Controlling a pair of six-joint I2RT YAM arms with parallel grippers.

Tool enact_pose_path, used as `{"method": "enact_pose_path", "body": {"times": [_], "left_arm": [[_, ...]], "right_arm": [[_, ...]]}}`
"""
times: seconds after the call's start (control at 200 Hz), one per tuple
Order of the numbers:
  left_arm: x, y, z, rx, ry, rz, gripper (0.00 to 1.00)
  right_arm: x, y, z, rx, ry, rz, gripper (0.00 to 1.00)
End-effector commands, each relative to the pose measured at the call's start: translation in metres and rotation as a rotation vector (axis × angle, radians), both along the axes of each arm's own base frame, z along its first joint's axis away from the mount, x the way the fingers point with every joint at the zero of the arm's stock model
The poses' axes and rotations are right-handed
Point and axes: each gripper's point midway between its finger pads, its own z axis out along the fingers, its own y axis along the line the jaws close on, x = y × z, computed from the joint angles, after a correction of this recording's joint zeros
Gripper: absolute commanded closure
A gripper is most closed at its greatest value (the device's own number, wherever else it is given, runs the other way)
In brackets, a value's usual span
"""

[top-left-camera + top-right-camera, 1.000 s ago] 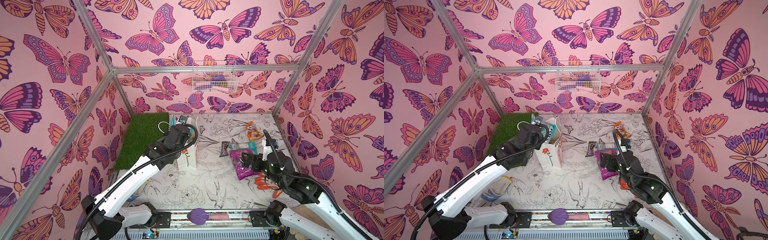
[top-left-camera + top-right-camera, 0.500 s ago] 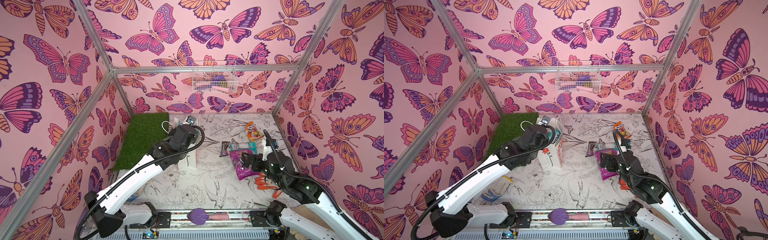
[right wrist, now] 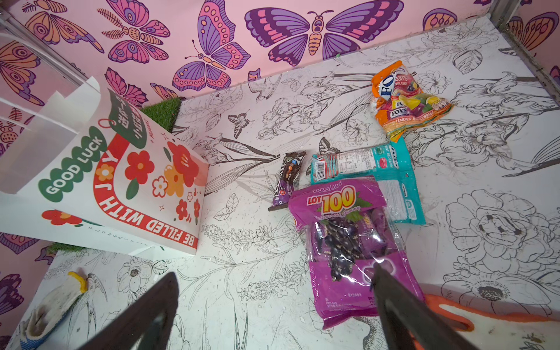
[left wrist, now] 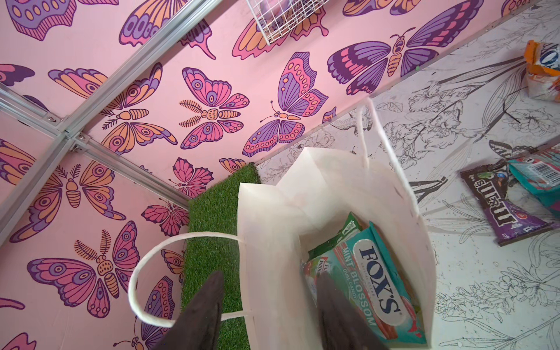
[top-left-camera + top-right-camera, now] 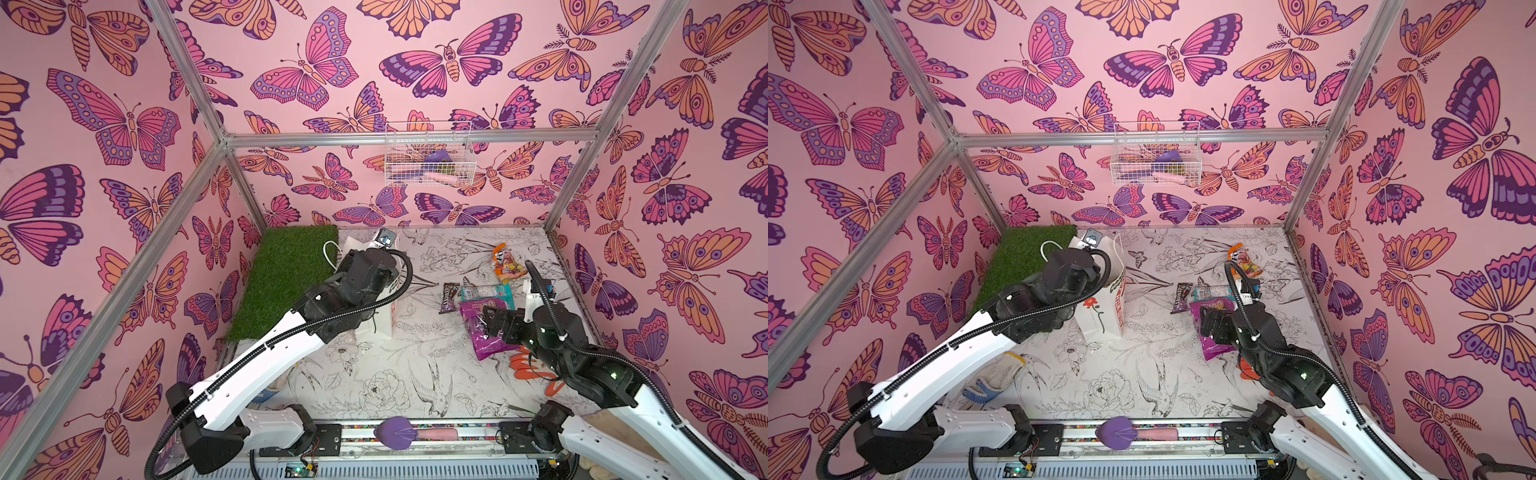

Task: Place the snacks into the paper bag
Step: Place the snack in the paper bag, then pick up the snack from the middle-right of the table.

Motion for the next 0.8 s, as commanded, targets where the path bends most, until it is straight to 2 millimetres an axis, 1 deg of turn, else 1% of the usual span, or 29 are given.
{"method": "enact_pose_path", "body": {"times": [0.0,0.305,0.641,0.741,0.746,0.761,0.796], "left_arm": [[-0.005,-0.001,0.019,-0.047,-0.041,-0.019,0.48],[-0.009,-0.014,0.02,-0.06,-0.039,-0.063,0.48],[-0.014,-0.044,0.018,-0.098,-0.015,-0.178,0.47],[-0.018,-0.052,0.021,-0.113,-0.015,-0.212,0.46],[-0.015,-0.056,0.015,-0.101,-0.003,-0.213,0.46],[-0.013,-0.061,0.009,-0.09,0.01,-0.218,0.46],[-0.013,-0.066,0.009,-0.091,0.013,-0.229,0.46]], "right_arm": [[-0.001,-0.005,-0.002,-0.002,0.004,-0.018,0.0],[-0.001,-0.006,-0.003,-0.005,0.007,-0.02,0.0],[0.001,-0.005,-0.004,-0.009,0.013,-0.027,0.0],[0.001,-0.007,-0.003,-0.012,0.01,-0.031,0.0],[0.001,-0.007,-0.003,-0.012,0.01,-0.032,0.0],[0.001,-0.007,-0.003,-0.013,0.01,-0.033,0.0],[0.001,-0.008,-0.003,-0.013,0.009,-0.035,0.0]]}}
